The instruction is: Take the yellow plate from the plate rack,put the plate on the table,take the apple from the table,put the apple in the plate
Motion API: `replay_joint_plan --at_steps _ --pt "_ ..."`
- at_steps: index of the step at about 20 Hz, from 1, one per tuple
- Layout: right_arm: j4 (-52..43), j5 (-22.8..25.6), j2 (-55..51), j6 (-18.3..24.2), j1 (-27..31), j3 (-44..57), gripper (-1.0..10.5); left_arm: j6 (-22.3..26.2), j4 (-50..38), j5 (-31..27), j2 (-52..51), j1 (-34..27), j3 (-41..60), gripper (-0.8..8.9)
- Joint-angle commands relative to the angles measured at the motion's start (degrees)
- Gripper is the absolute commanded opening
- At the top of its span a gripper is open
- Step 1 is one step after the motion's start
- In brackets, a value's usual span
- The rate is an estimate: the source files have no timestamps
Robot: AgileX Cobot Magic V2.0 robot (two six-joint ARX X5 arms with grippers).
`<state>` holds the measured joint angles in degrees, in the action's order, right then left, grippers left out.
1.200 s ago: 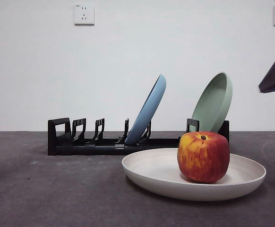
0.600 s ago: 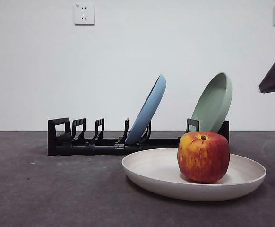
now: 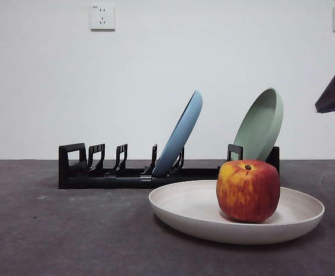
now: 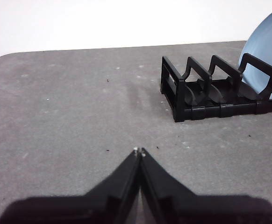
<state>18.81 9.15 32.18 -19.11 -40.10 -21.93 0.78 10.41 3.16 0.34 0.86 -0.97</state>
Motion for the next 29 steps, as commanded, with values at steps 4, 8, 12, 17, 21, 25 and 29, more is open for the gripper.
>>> replay_joint_plan --at_steps 4,8,12,17,21,25,29 --pt "-0.28 0.22 0.02 -0.55 0.0 0.68 0.0 -0.7 -0.09 -0.02 -0.15 -0.17 0.79 -0.03" --pt "-0.28 0.22 0.0 -0.55 0.0 0.68 0.0 -0.68 -0.09 -0.02 -0.15 -0.17 0.79 -0.03" --pt "0.83 0.31 -1.49 -0.52 0.11 0.68 0.0 -0.7 -0.09 -0.02 -0.15 -0.17 0.79 -0.03" --pt "3.1 1.68 -12.26 11.41 11.34 0.81 0.0 -0.7 -0.09 -0.02 -0.15 -0.17 0.79 -0.03" --pt "3.06 -2.91 -20.13 16.85 26.1 1.22 0.0 -0.68 -0.09 -0.02 -0.15 -0.17 0.79 -0.03" --pt "-0.09 -14.23 -26.49 22.18 34.71 5.01 0.0 -0.68 -0.09 -0.04 -0.15 -0.17 0.79 -0.03" --pt "-6.6 -15.02 -30.53 22.21 35.45 12.28 0.0 -0.7 -0.09 -0.07 -0.15 -0.17 0.79 -0.03"
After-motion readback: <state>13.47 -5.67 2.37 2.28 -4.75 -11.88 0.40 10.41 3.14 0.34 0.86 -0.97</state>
